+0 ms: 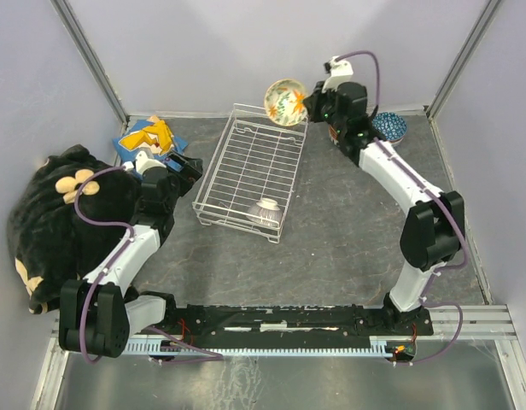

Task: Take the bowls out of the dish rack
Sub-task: Place the bowl with the bowl.

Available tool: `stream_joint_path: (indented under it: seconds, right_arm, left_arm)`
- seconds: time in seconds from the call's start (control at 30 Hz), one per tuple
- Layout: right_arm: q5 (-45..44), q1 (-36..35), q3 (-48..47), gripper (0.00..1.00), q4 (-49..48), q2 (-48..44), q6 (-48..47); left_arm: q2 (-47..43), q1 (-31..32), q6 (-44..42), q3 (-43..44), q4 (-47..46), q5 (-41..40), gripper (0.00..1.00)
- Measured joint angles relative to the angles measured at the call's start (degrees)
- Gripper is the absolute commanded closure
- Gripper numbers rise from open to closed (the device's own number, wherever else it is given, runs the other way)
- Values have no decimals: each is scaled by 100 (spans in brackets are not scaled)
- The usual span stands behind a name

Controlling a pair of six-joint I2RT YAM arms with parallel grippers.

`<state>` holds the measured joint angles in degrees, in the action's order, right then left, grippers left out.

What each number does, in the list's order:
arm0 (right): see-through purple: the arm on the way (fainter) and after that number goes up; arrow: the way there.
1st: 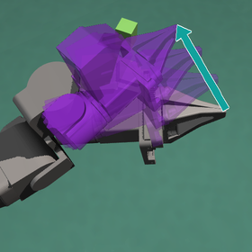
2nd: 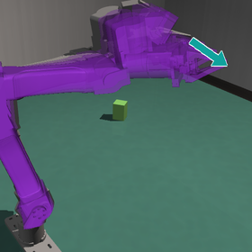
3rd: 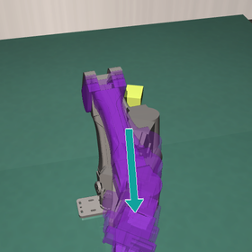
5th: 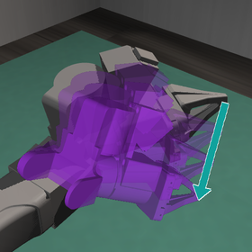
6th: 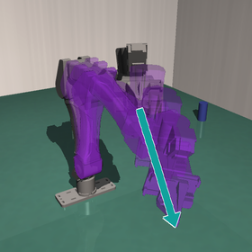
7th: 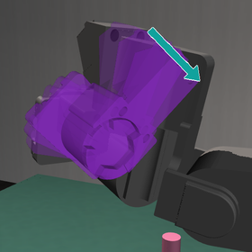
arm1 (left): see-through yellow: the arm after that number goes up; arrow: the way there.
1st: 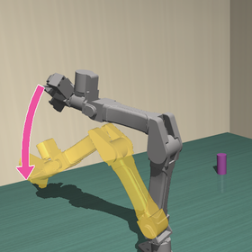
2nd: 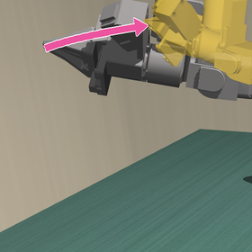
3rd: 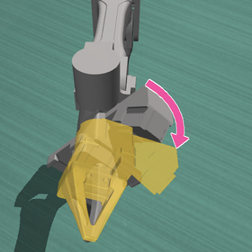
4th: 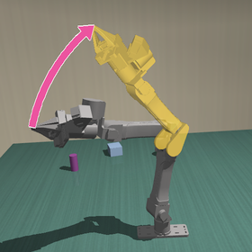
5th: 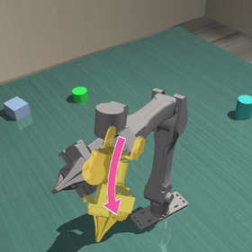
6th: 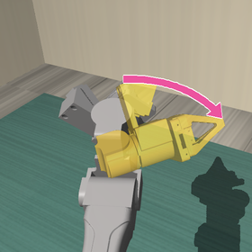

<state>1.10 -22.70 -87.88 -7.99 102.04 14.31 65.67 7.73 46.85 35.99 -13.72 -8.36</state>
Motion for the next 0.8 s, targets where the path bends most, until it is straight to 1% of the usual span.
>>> stream_joint_path:
  seconds: [0.2, 0.43, 0.53, 0.8]
  right_arm:
    - [94, 975, -807, 99, 1191, 0, 330]
    - [282, 2188, -1145, 99, 1930, 15, 745]
    - [378, 2505, -1298, 99, 2146, 122, 925]
    - [743, 3156, -1919, 99, 2739, 863, 1375]
  left_arm:
    - [164, 0, -17, 350, 232, 428, 1]
    - [323, 76, -133, 647, 280, 599, 1]
    - [358, 153, -133, 647, 208, 549, 1]
    - [544, 356, -136, 632, -378, 332, 0]
